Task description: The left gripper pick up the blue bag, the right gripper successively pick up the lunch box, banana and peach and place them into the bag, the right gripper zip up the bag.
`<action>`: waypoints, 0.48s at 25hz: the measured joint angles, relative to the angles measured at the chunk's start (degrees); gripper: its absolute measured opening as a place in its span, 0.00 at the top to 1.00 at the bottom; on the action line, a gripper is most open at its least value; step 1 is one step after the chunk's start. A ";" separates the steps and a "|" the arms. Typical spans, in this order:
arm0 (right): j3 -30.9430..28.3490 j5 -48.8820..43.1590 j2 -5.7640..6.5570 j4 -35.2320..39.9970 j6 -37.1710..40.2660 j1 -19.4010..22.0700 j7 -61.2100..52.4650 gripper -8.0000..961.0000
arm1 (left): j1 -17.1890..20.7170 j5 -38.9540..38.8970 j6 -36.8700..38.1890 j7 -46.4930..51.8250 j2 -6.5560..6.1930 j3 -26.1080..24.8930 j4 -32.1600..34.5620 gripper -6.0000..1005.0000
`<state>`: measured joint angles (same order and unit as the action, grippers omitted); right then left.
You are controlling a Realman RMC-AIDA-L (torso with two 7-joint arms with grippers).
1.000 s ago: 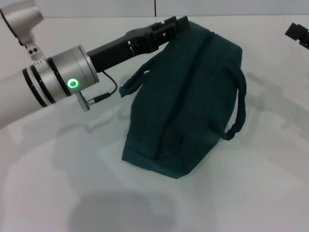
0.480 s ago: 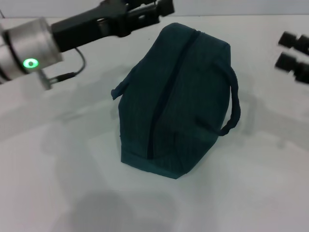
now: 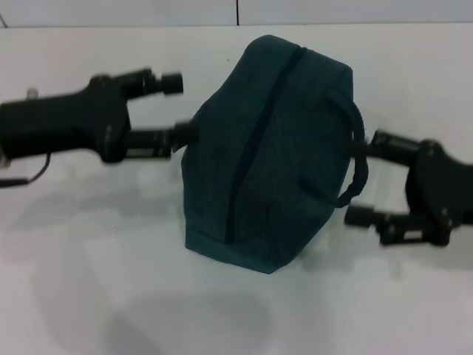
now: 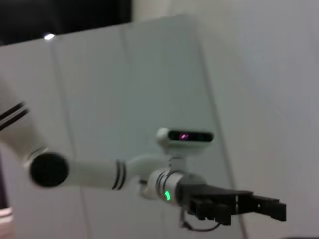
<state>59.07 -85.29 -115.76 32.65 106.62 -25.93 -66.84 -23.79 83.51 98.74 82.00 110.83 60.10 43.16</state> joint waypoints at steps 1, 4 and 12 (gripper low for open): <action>1.43 0.00 0.00 -0.01 -0.04 0.09 0.82 0.08 | 0.55 0.44 1.06 -0.93 -0.02 0.00 0.02 0.12; 4.98 0.01 -0.09 -0.07 -0.93 0.27 2.80 0.08 | 2.18 1.97 4.53 -2.71 -0.06 0.01 0.06 0.12; 9.14 0.04 -0.23 -1.11 -4.06 -0.20 4.10 0.08 | 4.32 6.24 7.71 -2.84 0.51 0.12 0.13 0.12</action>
<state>68.21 -85.25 -115.99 31.55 102.56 -26.13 -62.74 -19.47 89.74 106.45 79.16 111.34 60.23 43.29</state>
